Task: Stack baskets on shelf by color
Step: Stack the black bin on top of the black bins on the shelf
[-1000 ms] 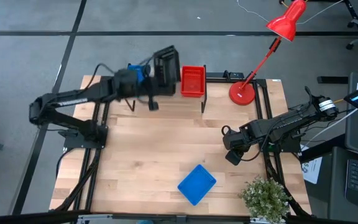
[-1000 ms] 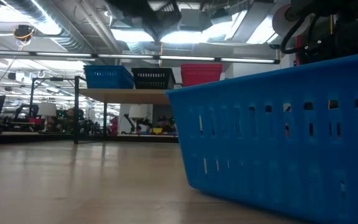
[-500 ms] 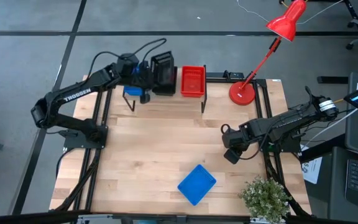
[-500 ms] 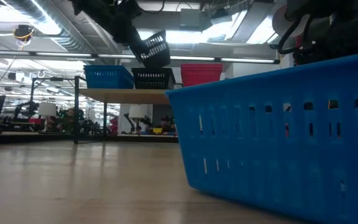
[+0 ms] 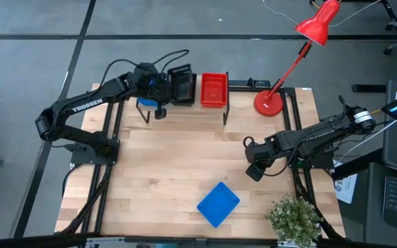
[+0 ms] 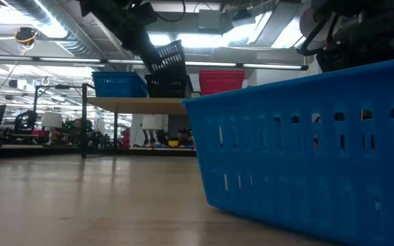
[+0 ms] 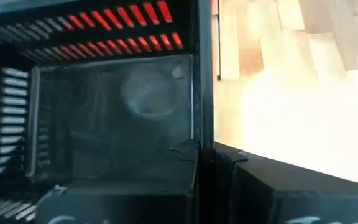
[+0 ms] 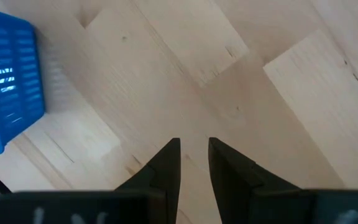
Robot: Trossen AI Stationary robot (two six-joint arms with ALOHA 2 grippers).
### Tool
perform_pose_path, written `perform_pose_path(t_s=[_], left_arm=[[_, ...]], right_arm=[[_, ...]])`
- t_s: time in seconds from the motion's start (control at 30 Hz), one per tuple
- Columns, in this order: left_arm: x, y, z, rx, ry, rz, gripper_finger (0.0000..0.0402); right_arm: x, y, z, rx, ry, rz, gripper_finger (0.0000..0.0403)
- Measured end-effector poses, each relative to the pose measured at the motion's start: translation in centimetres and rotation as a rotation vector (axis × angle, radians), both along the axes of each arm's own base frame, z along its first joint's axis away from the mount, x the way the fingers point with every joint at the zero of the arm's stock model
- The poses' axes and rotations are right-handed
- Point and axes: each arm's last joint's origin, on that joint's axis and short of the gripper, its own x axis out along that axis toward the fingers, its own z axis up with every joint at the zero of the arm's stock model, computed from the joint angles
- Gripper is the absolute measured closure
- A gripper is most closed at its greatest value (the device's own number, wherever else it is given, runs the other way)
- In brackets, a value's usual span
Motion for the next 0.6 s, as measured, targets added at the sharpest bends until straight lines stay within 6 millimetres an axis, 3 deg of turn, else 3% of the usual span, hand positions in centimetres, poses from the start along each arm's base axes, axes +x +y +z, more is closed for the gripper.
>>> perform_pose_path(t_s=[0.6], left_arm=[[0.09, -0.12, -0.06, 0.063, 0.041, 0.052, 0.0321]], right_arm=[[0.01, 0.0, 0.0, 0.001, -0.001, 0.0, 0.0321]])
